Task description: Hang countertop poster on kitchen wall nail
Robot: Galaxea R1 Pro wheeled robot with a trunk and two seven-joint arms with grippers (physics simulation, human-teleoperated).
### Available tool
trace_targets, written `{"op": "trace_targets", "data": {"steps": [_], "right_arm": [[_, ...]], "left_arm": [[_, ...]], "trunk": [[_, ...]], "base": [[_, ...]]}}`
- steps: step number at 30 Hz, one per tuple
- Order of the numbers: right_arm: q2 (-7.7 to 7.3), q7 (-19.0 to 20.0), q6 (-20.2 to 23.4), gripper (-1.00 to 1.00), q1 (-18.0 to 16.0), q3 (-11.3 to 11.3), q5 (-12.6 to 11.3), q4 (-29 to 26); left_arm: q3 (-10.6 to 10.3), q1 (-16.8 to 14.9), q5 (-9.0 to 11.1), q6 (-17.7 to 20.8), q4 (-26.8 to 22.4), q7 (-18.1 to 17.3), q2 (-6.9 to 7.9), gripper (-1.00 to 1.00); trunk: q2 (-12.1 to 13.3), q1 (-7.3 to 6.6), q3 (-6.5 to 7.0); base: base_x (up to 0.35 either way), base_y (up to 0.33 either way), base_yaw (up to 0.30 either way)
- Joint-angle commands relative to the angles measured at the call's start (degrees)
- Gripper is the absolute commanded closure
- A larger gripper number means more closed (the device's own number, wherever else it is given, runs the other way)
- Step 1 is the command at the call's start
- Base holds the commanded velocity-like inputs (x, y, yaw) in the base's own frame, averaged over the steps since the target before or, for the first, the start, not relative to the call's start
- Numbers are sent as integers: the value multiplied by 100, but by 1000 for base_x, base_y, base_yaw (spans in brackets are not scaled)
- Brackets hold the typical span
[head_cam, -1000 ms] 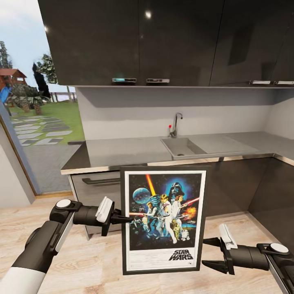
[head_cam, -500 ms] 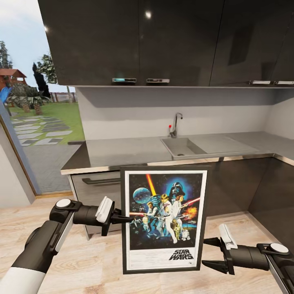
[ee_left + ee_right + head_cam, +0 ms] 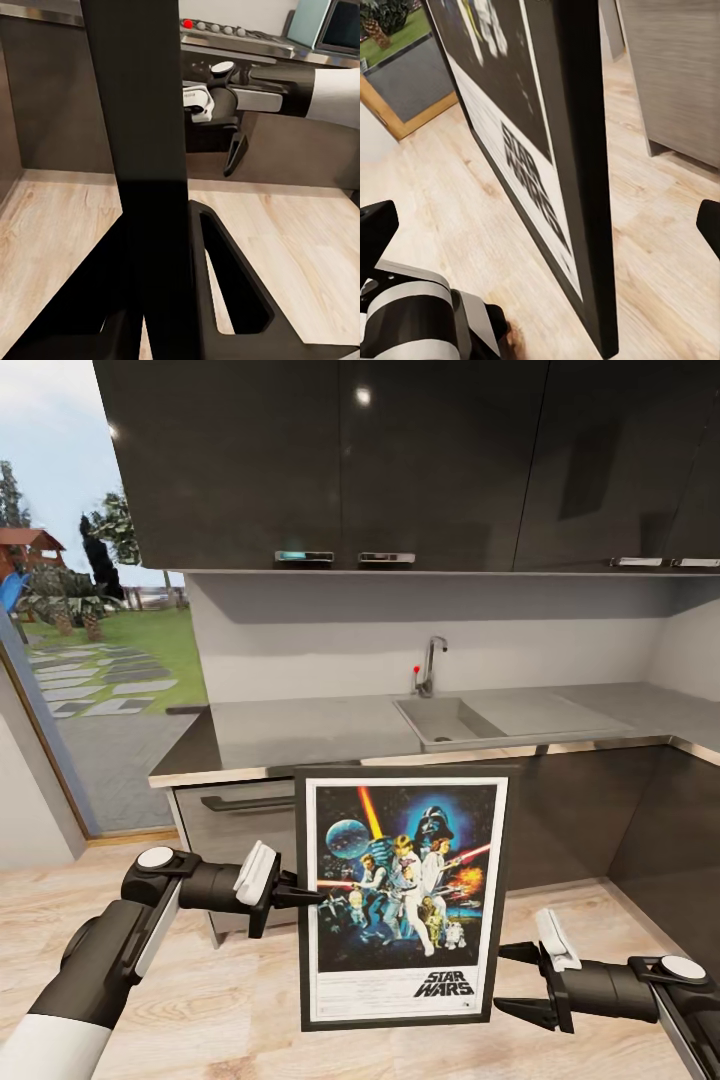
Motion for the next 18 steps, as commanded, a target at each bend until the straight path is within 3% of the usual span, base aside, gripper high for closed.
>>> {"op": "trace_targets", "data": {"steps": [1, 18], "right_arm": [[-1, 18, 61, -100, -3, -1, -12, 0], [16, 8, 48, -100, -3, 8, -11, 142]], "left_arm": [[-10, -4, 16, 30, -1, 14, 5, 100], [-10, -4, 23, 30, -3, 13, 5, 100]], "trunk": [[-4, 0, -6], [-4, 0, -6]], "base": [[0, 0, 0], [0, 0, 0]]}}
